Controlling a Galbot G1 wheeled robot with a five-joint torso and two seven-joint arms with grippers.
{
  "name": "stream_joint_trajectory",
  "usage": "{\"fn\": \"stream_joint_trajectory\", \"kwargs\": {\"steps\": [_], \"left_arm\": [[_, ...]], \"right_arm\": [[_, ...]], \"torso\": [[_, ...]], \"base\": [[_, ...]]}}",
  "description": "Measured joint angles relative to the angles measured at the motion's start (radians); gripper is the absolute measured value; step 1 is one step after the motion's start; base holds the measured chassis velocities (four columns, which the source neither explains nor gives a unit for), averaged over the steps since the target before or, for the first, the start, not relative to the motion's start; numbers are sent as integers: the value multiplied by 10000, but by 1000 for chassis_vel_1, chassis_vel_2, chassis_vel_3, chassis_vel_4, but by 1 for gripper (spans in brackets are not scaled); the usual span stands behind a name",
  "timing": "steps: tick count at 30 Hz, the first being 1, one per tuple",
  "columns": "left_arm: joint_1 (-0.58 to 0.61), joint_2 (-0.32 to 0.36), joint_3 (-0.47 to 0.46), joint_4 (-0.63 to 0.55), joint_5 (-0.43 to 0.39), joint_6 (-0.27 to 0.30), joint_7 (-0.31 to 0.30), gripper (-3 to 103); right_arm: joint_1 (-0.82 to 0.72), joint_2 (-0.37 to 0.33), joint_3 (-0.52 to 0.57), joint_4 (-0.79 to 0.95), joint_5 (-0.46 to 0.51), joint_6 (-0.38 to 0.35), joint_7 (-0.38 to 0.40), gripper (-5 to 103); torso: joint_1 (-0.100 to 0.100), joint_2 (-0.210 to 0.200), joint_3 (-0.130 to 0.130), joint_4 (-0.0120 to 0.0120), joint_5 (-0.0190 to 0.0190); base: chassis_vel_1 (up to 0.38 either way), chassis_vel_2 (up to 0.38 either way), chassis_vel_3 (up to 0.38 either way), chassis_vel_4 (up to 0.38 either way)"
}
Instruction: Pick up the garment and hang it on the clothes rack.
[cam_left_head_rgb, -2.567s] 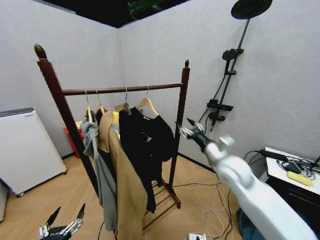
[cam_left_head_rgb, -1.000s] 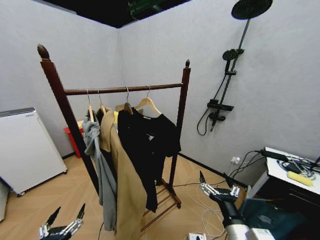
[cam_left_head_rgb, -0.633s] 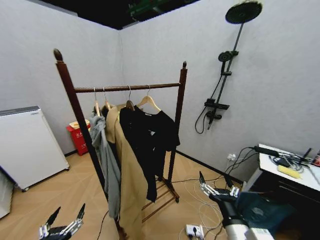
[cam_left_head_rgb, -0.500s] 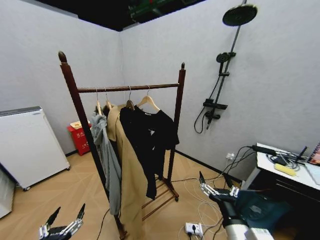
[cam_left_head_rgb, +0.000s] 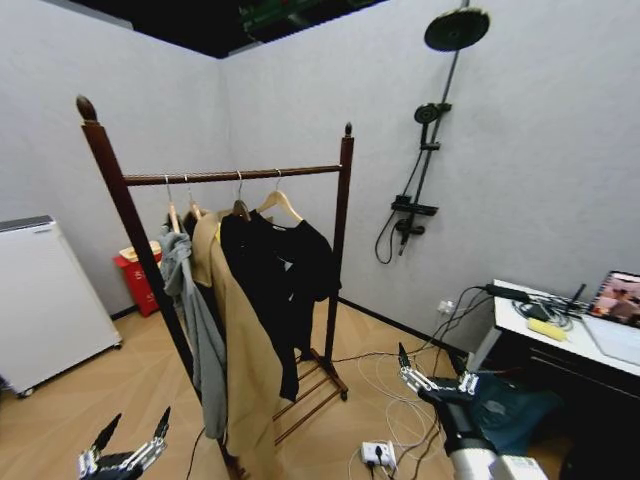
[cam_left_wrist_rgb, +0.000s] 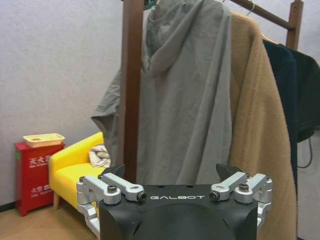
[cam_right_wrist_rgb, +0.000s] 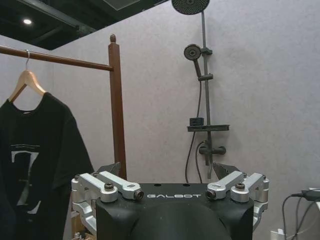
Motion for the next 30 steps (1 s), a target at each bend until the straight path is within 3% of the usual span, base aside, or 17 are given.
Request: {"fn": "stream_joint_trajectory", "kwargs": {"steps": [30], "left_arm": [[0,0,0,0,0,0,0,100]], "right_arm": [[1,-1,-1,-6,1,-1,0,100]], "torso": [[6,1,4,-1,2]], "base": [[-109,-116,-116,-117]]}}
